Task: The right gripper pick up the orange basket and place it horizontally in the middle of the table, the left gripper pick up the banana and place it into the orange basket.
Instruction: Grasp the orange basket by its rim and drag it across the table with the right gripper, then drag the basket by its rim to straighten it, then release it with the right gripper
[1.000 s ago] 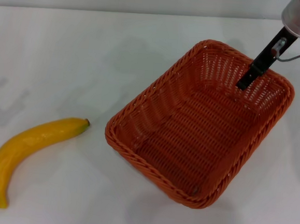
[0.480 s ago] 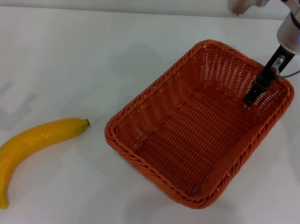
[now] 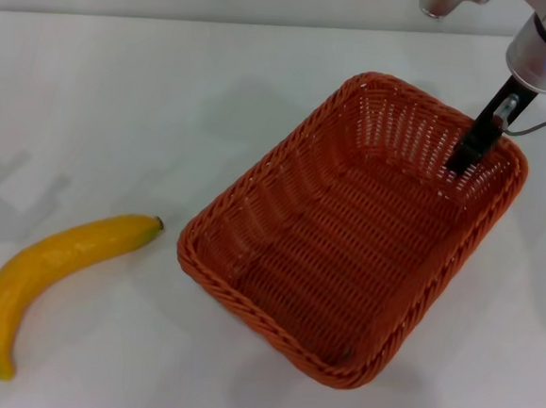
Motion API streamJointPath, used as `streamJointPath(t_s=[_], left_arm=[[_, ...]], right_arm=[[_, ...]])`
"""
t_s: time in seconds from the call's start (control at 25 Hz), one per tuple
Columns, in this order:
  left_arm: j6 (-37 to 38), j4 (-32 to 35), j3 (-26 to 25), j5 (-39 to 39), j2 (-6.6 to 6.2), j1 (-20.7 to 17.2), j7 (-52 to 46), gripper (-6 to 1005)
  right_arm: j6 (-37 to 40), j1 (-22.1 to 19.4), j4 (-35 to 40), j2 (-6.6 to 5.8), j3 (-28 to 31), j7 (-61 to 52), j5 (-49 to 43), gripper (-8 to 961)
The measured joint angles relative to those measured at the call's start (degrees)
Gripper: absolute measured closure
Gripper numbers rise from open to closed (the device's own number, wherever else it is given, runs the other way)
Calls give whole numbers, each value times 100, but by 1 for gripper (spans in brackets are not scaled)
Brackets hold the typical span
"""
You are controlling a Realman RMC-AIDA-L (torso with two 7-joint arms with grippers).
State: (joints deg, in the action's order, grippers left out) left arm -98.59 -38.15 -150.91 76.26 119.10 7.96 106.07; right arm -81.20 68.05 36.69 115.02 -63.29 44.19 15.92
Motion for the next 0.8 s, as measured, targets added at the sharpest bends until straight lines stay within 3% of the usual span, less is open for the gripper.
streamJointPath(t_s=[0.28,0.52,0.68,0.8], left_arm=[[-49,1,0,-37,-4,15,5,230],[-104,-18,0,-56,-15,26,4,230],[-123,-61,0,-65,-19,28,4,230],[-127,-68,-16,-67,-19,26,2,230]], right_arm=[[-42,-68,116,-71,205,-196,-23,687],[-394,-181,453,-217,710,-513,-38,730],[-917,-495,1015,-329,1358,-938,-17,739],[-1346,-822,1526,-308,2004,-1158,32,746]])
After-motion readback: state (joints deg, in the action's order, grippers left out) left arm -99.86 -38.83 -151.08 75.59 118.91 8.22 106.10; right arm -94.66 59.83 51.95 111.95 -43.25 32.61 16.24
